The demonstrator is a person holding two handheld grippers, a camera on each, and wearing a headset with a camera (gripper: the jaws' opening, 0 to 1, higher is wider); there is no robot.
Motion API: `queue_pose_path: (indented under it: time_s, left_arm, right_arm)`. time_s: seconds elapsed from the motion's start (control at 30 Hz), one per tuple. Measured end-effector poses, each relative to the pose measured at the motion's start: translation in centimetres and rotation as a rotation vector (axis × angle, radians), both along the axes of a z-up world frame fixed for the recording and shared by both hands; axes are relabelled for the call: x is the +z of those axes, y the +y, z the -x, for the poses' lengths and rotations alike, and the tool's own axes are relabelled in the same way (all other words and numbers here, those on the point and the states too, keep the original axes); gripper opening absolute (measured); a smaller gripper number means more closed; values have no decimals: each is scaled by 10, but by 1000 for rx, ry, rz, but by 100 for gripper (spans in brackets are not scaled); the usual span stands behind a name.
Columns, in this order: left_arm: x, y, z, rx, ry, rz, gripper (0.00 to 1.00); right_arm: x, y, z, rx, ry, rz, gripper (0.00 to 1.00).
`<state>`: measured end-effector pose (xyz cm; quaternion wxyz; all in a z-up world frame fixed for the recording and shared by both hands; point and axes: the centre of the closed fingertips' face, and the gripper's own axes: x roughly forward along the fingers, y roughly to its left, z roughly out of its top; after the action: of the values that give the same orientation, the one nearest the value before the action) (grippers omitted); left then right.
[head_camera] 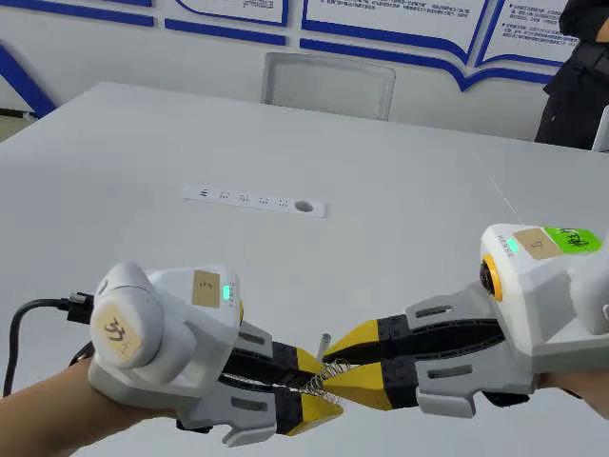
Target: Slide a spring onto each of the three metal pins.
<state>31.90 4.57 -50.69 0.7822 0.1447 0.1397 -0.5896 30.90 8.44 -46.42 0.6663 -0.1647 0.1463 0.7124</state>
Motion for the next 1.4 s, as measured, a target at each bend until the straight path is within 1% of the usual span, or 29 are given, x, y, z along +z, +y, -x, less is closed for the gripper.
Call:
queue_pose_path:
  time_s: [0.1,0.23,0.33,0.4,0.6,0.67,0.73,0.8,0.87,0.93,1.0,1.07,1.2,1.27,1.33,1.37,1.4]
  left_arm:
    - [0,-1,-1,2,2,1,10]
    - [2,-1,-4,9,-1,6,10]
    - [1,-1,-5,13,0,3,10]
    - [0,-1,-5,14,7,3,10]
    - [3,-1,-9,26,10,22,11]
    - [5,0,-9,27,25,39,12]
    - [8,2,-10,34,20,55,12]
    - [10,3,-12,44,26,68,13]
    - [11,5,-13,51,28,71,18]
    - [10,7,-14,62,42,70,23]
    - [7,10,-16,74,38,59,24]
    - [5,13,-17,85,48,56,27]
    - [2,20,-20,109,54,49,34]
    - [1,24,-21,123,62,51,37]
    - [3,28,-21,136,71,60,38]
    - [5,30,-21,139,73,65,39]
    - [8,33,-22,148,72,80,40]
  right_arm:
    - [0,2,-1,2,0,-1,11]
    - [3,3,-4,-24,29,-25,11]
    - [2,3,-5,-34,36,-18,11]
    - [1,3,-6,-37,47,-10,11]
    - [4,5,-9,-59,30,-14,10]
    - [5,6,-10,-69,31,-17,10]
    - [5,7,-12,-76,32,-18,10]
    - [6,9,-13,-83,37,-26,10]
    - [7,9,-15,-84,34,-28,10]
    - [11,10,-17,-90,27,-37,10]
    - [15,10,-20,-98,20,-44,10]
    - [18,9,-24,-104,16,-51,10]
    - [24,5,-34,-125,-1,-53,10]
    - [26,-1,-44,-157,-15,-52,10]
    - [25,-9,-56,-195,-40,-33,10]
    - [25,-14,-63,-218,-48,-30,10]
    - [25,-19,-71,-242,-47,-27,10]
